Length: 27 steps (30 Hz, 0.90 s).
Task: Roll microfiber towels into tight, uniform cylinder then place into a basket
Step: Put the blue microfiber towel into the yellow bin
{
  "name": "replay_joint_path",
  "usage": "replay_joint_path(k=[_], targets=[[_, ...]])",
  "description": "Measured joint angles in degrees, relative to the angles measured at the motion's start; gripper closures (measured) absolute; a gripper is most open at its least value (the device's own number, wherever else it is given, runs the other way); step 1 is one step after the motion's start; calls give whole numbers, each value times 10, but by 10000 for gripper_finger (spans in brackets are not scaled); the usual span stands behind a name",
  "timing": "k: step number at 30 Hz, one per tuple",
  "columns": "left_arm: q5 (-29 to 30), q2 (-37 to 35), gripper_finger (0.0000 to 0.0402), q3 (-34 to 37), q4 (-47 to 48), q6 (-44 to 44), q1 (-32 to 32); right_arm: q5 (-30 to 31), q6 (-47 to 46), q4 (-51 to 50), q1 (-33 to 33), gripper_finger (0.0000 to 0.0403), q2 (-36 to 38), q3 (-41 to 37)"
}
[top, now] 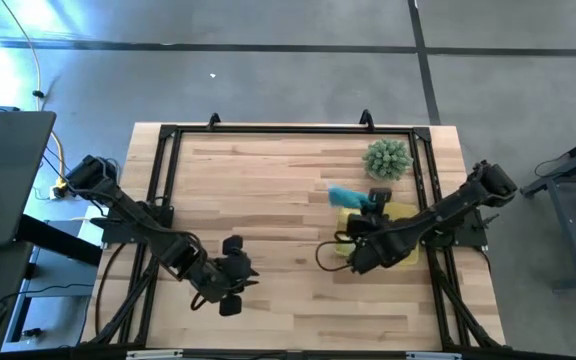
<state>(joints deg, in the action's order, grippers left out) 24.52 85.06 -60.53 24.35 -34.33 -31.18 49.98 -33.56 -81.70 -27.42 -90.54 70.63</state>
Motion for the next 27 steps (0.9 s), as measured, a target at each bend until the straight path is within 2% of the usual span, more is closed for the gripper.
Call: replay_joint_path(k=[6,10,22,27], targets=[[21,0,325,0,-4,4,0,-13,-27,34,-24,402,-4,-98],[19,0,325,0,-3,4,0,-66,-56,93,-46,402,-5,-141],[17,0,325,0,-4,4,0,-244,-72,244,-84,402,-5,-133],[17,0,325,0,-6,4,0,-248,-102,231,-82,402,-5,-134]])
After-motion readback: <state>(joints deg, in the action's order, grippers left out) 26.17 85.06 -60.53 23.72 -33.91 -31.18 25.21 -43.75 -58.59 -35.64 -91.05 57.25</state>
